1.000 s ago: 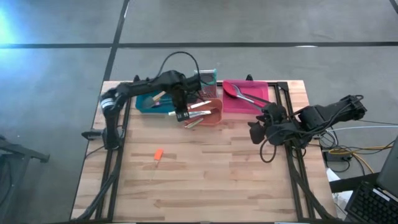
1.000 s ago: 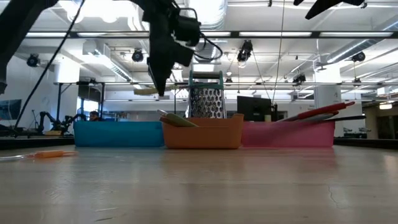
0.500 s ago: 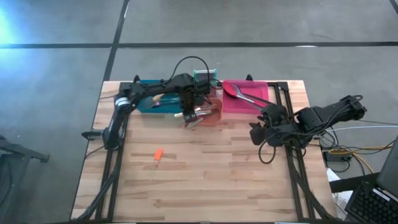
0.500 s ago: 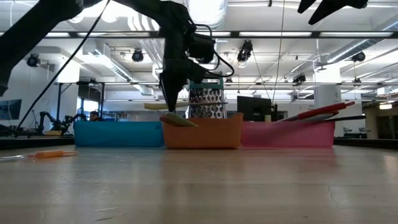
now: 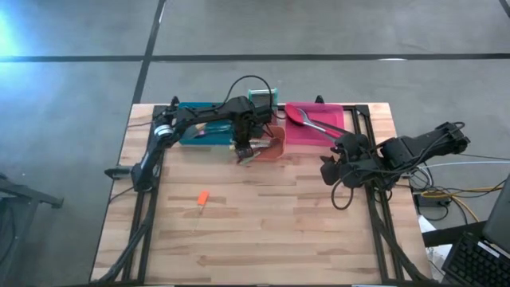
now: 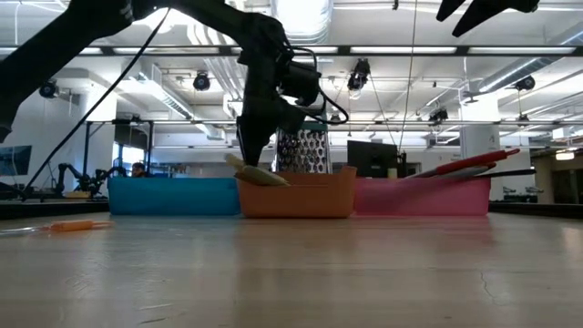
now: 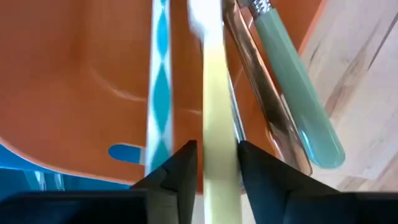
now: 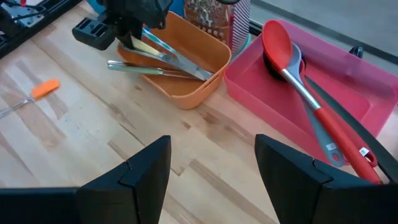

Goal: Pick & Place Kitchen Items
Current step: Put the yellow table knife into the brown bin, then put the orange spatula into the blue bin

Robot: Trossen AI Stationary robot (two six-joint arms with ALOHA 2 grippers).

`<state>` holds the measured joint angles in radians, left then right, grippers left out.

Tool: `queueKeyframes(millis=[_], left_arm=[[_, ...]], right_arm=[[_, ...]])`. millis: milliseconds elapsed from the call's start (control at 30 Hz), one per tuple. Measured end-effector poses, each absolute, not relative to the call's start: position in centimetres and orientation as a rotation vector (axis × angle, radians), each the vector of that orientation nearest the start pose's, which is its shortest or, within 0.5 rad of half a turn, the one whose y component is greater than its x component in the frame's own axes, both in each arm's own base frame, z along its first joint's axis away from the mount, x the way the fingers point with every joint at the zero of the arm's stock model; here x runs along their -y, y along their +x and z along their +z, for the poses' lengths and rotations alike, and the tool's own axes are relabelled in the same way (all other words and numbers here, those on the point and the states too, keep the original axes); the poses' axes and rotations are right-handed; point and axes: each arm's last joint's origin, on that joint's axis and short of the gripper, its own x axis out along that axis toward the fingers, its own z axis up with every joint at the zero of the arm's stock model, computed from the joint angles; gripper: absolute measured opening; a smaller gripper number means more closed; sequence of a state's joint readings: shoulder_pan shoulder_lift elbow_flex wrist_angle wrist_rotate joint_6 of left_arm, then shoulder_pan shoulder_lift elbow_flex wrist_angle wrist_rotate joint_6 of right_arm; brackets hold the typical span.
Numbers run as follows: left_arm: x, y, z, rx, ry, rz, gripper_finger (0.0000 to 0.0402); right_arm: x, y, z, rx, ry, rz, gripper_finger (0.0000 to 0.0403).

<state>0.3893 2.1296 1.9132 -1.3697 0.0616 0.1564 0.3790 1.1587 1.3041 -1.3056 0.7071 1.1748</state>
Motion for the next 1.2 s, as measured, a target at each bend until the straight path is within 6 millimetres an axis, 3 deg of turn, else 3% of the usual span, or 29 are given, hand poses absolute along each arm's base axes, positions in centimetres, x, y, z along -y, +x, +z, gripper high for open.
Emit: queueKeyframes(millis=[200, 333, 433, 667, 833, 1033, 1200], left_arm=[[-15.3, 37.7, 25.3, -1.594, -0.239, 0.124, 0.0143], [-15.0, 37.1, 27.5, -1.622, -0.258, 0.130, 0.0145], [-14.7, 36.5, 29.8, -1.532, -0.330, 0.223, 0.0145], [-11.3, 32.6, 36.3, -1.358, -0.360, 0.332, 0.0142], [-7.9, 28.2, 40.3, -1.234, -0.393, 0.376, 0.0138], [-4.2, 23.3, 41.2, -1.173, -0.436, 0.479, 0.0140], [-2.4, 21.0, 39.6, -1.159, -0.510, 0.509, 0.0140]], right_arm=[[-5.1, 17.8, 35.8, -0.665, 0.468, -0.789, 0.0224], [-5.0, 17.8, 35.8, -0.664, 0.468, -0.789, 0.0224], [-5.1, 17.8, 35.8, -0.664, 0.469, -0.790, 0.0224], [-5.0, 17.8, 35.8, -0.666, 0.454, -0.787, 0.0224], [-5.0, 17.8, 35.8, -0.647, 0.388, -0.798, 0.0224], [-4.9, 17.8, 35.8, -0.677, 0.300, -0.769, 0.0224], [-4.9, 17.8, 35.9, -0.696, 0.220, -0.751, 0.0224]])
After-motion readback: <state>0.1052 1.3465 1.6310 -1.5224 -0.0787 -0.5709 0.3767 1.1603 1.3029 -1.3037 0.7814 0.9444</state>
